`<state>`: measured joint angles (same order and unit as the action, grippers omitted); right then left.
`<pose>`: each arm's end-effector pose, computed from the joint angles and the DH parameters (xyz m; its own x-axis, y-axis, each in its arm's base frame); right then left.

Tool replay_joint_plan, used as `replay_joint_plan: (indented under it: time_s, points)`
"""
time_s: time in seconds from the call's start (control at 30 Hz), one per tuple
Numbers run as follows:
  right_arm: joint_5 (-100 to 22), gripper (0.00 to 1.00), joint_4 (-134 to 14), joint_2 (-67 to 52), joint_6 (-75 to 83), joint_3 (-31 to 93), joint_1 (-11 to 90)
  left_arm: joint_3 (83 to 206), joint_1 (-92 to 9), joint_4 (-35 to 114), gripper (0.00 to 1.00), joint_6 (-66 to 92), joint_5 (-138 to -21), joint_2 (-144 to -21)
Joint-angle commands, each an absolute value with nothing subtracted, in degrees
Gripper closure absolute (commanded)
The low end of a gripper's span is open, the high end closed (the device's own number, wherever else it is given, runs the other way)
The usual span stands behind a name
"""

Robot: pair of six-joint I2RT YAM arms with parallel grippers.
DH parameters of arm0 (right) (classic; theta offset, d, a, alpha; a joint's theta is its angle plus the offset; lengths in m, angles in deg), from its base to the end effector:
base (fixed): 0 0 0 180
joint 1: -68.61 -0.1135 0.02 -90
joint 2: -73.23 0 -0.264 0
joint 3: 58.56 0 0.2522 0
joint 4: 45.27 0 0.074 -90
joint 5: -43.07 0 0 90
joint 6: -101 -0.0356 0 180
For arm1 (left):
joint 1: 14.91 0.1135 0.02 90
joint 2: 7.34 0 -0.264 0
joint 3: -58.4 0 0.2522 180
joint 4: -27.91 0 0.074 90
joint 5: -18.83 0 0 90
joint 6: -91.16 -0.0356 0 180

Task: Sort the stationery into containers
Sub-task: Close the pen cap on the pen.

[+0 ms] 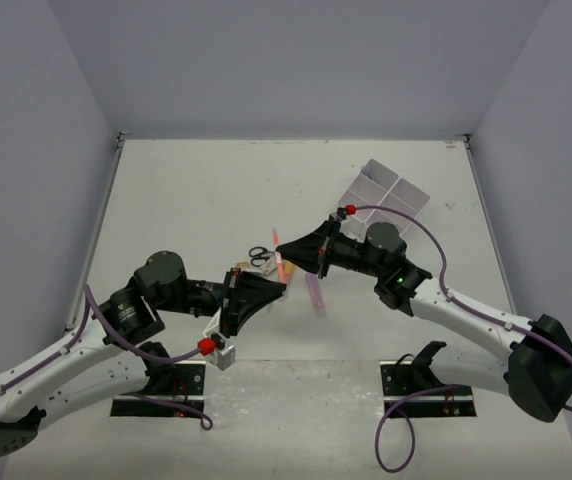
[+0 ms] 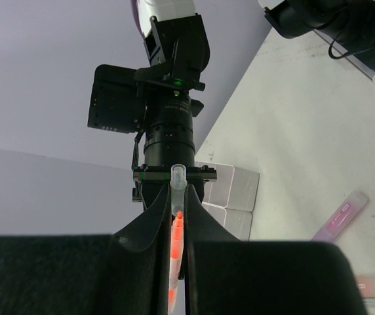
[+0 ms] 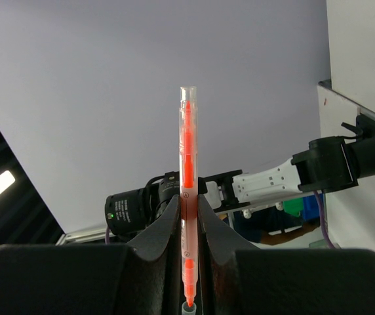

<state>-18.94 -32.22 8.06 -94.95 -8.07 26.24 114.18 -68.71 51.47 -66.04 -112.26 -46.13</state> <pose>0.1797 0.1866 0.2862 -0.8997 0.3286 0.2875 0.2790 -0.0740 0.9574 0.0730 -0.1394 0.3410 0.8900 -0.0396 -0.4543 0.4474 -0.1168 0.8867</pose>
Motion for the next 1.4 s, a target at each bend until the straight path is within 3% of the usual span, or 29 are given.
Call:
replay_joint_plan:
  time_s: [0.0,1.37]
  points:
    - [-18.86,1.0,-30.83,9.1,-94.09,-5.2,25.93,117.13,-68.88,49.99,1.0,-67.94,-111.43,-46.42]
    - [-20.31,1.0,-30.73,9.05,-94.03,-5.8,26.09,114.96,-68.88,48.88,1.0,-63.83,-114.82,-46.0]
